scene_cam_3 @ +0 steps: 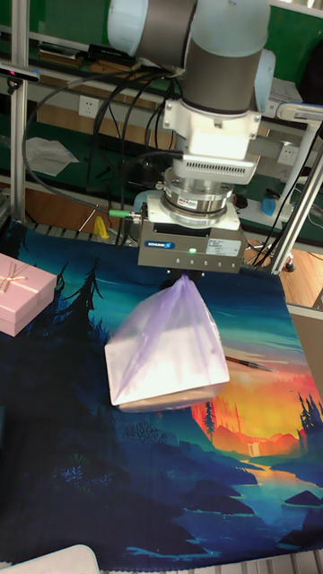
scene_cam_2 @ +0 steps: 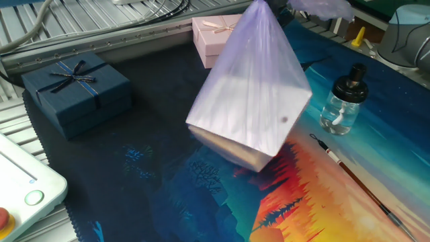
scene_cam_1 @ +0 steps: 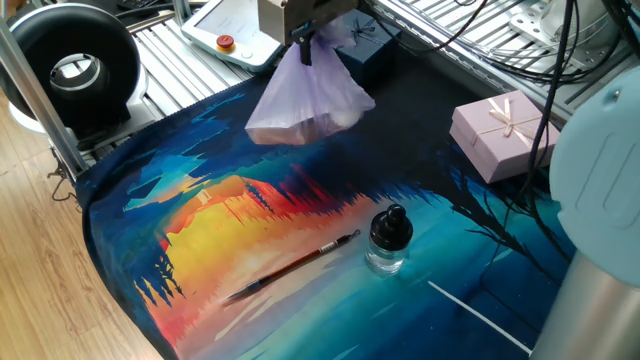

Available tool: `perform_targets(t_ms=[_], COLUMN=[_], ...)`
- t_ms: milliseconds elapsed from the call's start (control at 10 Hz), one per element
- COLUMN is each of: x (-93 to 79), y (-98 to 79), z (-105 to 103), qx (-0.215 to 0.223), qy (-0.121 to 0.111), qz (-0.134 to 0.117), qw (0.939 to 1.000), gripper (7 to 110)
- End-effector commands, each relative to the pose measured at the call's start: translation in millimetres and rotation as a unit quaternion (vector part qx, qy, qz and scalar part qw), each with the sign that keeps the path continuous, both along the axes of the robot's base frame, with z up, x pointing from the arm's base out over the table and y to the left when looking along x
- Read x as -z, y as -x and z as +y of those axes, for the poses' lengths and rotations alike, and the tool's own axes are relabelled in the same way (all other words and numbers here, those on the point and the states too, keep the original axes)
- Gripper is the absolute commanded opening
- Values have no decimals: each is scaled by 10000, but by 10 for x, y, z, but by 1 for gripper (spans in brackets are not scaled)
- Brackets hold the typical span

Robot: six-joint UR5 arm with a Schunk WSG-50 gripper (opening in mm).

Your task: Pick up a bag of things

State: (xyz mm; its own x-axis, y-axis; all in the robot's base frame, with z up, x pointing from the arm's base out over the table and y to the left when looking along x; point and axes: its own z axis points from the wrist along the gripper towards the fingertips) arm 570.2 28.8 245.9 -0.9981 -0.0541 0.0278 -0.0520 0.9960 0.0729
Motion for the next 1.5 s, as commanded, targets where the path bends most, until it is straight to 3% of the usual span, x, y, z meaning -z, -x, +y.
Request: perform_targets(t_ms=[0,500,900,1400], x=[-18,8,159,147], y=[10,-35,-58,-44], z=[-52,-119,-110,-115], qx=[101,157,135,81], qy=[-129,-97,-37,-38], qz=[-55,-89,-115,-103], qw=[9999,9998,9998,9999], gripper=[7,7,7,7])
